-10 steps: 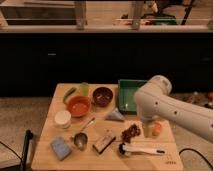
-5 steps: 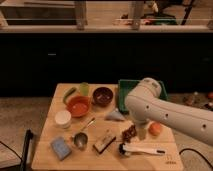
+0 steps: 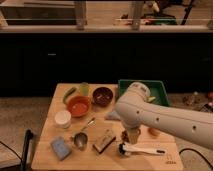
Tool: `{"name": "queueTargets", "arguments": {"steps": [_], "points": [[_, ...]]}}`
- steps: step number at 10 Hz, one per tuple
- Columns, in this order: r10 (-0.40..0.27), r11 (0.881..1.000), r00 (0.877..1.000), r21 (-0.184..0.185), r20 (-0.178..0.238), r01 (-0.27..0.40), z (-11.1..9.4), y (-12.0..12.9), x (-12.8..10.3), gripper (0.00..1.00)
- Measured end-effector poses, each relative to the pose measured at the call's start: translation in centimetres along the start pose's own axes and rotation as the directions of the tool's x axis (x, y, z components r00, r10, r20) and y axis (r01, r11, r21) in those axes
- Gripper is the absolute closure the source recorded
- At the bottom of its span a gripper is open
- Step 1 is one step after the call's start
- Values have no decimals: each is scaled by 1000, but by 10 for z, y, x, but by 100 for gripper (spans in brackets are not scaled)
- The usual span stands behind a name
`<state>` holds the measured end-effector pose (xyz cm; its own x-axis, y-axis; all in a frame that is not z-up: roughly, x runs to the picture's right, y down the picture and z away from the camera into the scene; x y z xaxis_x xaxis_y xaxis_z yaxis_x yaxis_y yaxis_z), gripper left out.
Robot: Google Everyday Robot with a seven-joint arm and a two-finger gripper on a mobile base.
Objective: Place eraser in red bowl
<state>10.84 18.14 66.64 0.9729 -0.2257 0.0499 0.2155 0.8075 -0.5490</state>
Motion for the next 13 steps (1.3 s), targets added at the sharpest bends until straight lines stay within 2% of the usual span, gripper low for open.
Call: {"name": "queueTargets", "arguments": {"steps": [8, 10, 13], "points": [[-10, 1000, 999, 6, 43, 10, 17, 14, -46, 20], [2, 1000, 998, 4, 57, -2, 23, 18, -47, 20], [14, 1000, 997, 1, 82, -14, 34, 20, -62, 20]]}}
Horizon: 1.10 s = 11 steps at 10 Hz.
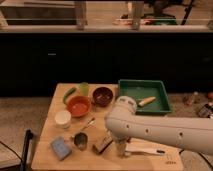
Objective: Place eraser in red bowl
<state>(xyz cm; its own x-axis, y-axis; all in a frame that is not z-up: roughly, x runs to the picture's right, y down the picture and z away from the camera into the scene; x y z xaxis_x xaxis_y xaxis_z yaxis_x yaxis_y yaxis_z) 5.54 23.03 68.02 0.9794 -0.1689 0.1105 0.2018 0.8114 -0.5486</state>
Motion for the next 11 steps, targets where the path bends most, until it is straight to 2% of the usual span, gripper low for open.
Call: {"name": "queueTargets", "arguments": {"steps": [11], "points": [[81, 997, 993, 1, 85, -81, 43, 0, -21, 20]]}}
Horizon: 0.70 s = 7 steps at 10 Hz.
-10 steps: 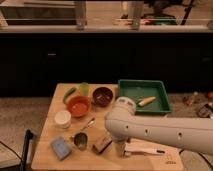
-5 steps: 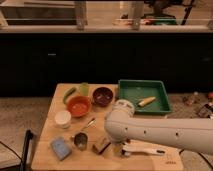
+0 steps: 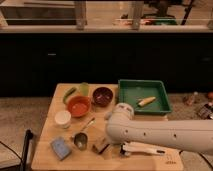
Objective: Place eraser in red bowl
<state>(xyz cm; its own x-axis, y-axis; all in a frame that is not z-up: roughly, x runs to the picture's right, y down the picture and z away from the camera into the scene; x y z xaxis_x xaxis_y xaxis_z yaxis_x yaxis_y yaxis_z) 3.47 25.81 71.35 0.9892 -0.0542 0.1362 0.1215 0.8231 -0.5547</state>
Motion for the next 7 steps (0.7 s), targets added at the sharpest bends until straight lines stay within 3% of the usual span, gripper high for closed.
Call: {"name": "queueTargets", "arguments": {"steps": [7], "points": [[33, 999, 999, 1, 29, -33, 31, 2, -4, 20]]}}
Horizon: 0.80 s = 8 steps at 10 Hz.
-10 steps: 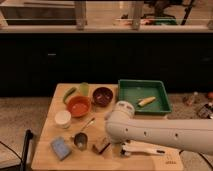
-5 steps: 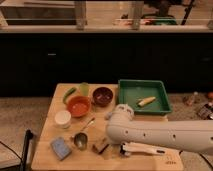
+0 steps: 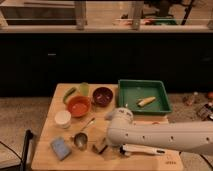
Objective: Place eraser in red bowl
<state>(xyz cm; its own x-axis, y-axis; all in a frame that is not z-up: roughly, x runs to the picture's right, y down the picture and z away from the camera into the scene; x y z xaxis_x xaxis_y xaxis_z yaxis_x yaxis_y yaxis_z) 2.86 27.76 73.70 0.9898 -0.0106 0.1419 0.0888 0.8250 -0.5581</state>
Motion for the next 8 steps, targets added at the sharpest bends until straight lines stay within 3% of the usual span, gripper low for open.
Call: {"name": "queueTargets", "arguments": {"steps": [8], "points": [[10, 1000, 1000, -9, 13, -10, 18, -2, 3, 20]]}}
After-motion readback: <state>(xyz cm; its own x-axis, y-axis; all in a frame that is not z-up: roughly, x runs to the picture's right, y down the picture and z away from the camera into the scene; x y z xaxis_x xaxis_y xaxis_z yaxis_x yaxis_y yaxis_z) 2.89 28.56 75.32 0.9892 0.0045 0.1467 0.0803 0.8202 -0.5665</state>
